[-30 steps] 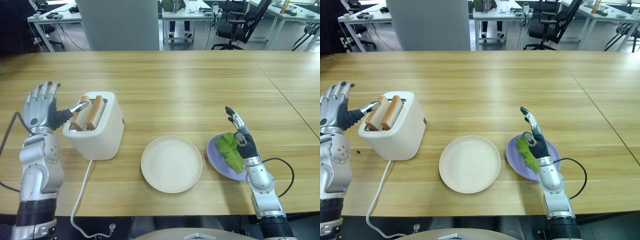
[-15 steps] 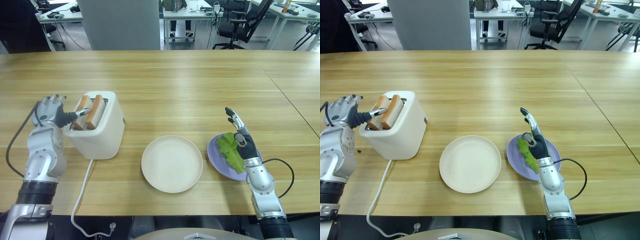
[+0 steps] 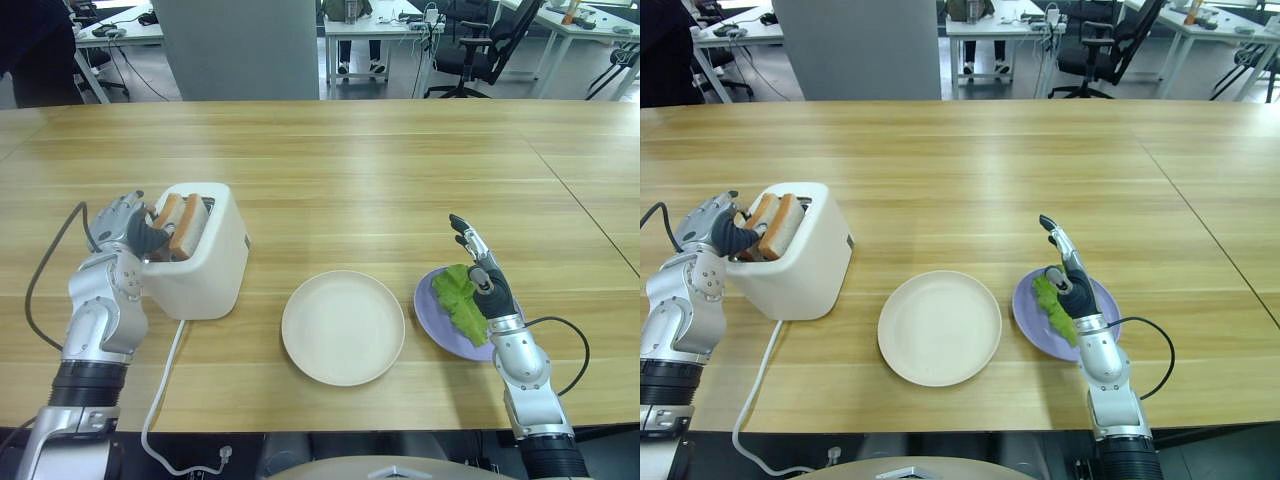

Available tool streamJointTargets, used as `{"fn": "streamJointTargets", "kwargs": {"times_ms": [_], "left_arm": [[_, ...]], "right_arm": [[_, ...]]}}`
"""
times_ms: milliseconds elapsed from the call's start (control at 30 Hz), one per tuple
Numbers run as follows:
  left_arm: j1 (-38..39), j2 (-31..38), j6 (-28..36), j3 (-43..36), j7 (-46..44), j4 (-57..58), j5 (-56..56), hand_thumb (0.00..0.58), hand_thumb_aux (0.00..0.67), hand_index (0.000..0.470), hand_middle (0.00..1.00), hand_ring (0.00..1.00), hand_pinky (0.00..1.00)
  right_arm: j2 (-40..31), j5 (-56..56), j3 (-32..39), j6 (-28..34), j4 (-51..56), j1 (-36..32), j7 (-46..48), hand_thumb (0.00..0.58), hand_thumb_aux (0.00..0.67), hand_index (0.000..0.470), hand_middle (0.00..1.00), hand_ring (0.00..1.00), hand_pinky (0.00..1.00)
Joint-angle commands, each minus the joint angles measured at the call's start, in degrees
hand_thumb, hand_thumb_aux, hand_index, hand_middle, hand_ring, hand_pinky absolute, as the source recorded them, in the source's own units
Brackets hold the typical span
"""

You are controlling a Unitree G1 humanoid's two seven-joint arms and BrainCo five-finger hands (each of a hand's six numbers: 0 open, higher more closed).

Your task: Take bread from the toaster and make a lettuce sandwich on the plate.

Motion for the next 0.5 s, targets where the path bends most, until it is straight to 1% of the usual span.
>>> {"fn": "streamJointTargets", "kwargs": {"times_ms": [33, 100, 133, 167, 200, 233, 267, 300, 500], "left_arm": [[0.68, -1.44, -1.19, 0.22, -0.05, -1.23, -3.54, 0.58, 0.67, 0.46, 0.0, 0.0, 0.0], [0.43, -1.85, -1.72, 1.18, 1.35, -1.68, -4.64, 0.58, 0.67, 0.46, 0.0, 0.0, 0.0], [0.15, -2.03, -2.07, 1.9, 2.51, -1.97, -5.16, 0.58, 0.67, 0.46, 0.03, 0.03, 0.03], [-0.21, -2.22, -2.42, 2.72, 3.71, -2.3, -5.7, 0.58, 0.67, 0.46, 0.12, 0.12, 0.12], [-0.54, -2.34, -2.79, 3.47, 4.82, -2.6, -6.23, 0.58, 0.67, 0.46, 0.26, 0.26, 0.26], [-0.98, -2.56, -3.3, 4.46, 6.11, -3.07, -6.93, 0.58, 0.67, 0.46, 0.26, 0.26, 0.26], [-1.33, -2.62, -3.68, 5.26, 7.11, -3.57, -7.46, 0.58, 0.67, 0.46, 0.48, 0.48, 0.48], [-1.63, -2.63, -4.06, 6.0, 8.04, -4.12, -7.92, 0.58, 0.67, 0.46, 1.0, 1.0, 1.0], [-3.6, -1.95, -5.74, 10.65, 12.58, -8.69, -9.55, 0.58, 0.67, 0.46, 1.0, 1.0, 1.0]], "right_arm": [[-0.2, -0.17, 0.64, 0.75, -0.81, 0.47, 0.61, 0.0, 0.0, 0.0, 0.0, 0.0, 0.0], [-0.21, -0.31, 0.67, 0.71, -0.81, 0.47, 0.56, 0.0, 0.0, 0.0, 0.0, 0.0, 0.0], [-0.22, -0.39, 0.67, 0.68, -0.8, 0.46, 0.53, 0.0, 0.0, 0.0, 0.0, 0.0, 0.0], [-0.22, -0.45, 0.67, 0.67, -0.79, 0.46, 0.49, 0.0, 0.0, 0.0, 0.0, 0.0, 0.0], [-0.22, -0.49, 0.67, 0.67, -0.79, 0.46, 0.47, 0.0, 0.0, 0.0, 0.0, 0.0, 0.0], [-0.21, -0.52, 0.67, 0.66, -0.78, 0.46, 0.45, 0.0, 0.0, 0.0, 0.0, 0.0, 0.0], [-0.21, -0.54, 0.67, 0.66, -0.78, 0.47, 0.43, 0.0, 0.0, 0.0, 0.0, 0.0, 0.0], [-0.21, -0.56, 0.68, 0.65, -0.78, 0.47, 0.43, 0.0, 0.0, 0.0, 0.0, 0.0, 0.0], [-0.71, -2.51, 0.42, 0.99, -0.85, 0.33, -0.47, 0.0, 0.0, 0.0, 0.0, 0.0, 0.0]]}}
